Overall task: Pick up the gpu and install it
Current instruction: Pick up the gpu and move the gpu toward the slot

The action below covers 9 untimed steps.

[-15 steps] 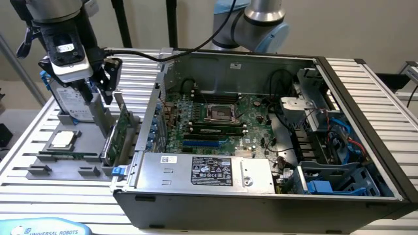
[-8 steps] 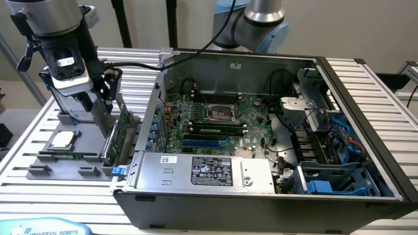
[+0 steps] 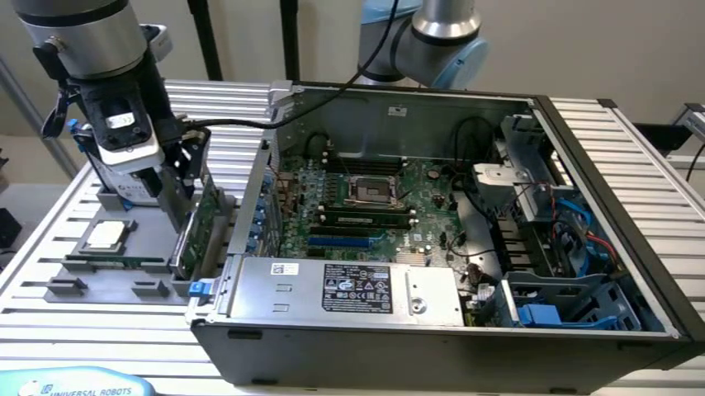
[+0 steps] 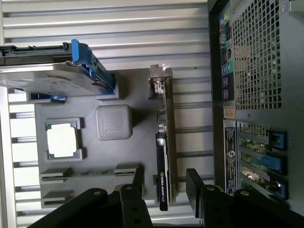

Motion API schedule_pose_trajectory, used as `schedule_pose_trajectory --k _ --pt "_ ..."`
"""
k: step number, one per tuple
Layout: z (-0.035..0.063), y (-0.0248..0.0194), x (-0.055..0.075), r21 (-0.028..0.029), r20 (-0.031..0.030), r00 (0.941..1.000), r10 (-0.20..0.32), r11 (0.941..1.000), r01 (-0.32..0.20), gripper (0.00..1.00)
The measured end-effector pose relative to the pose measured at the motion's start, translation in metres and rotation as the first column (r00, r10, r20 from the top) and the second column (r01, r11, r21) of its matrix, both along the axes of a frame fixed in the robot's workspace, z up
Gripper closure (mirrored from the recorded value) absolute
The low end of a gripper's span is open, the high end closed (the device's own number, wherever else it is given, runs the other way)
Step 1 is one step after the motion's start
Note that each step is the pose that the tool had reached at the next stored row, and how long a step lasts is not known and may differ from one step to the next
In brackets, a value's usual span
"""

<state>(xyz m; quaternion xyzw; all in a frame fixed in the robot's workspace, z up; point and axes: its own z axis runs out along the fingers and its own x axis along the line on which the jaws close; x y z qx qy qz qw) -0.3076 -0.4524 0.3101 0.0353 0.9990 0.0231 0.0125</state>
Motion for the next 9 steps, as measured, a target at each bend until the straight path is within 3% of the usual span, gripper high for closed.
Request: schedule_pose_trajectory --k 9 --pt "-0.0163 0.0002 0.003 0.0 0.0 1.0 0.0 1.0 0.0 0.52"
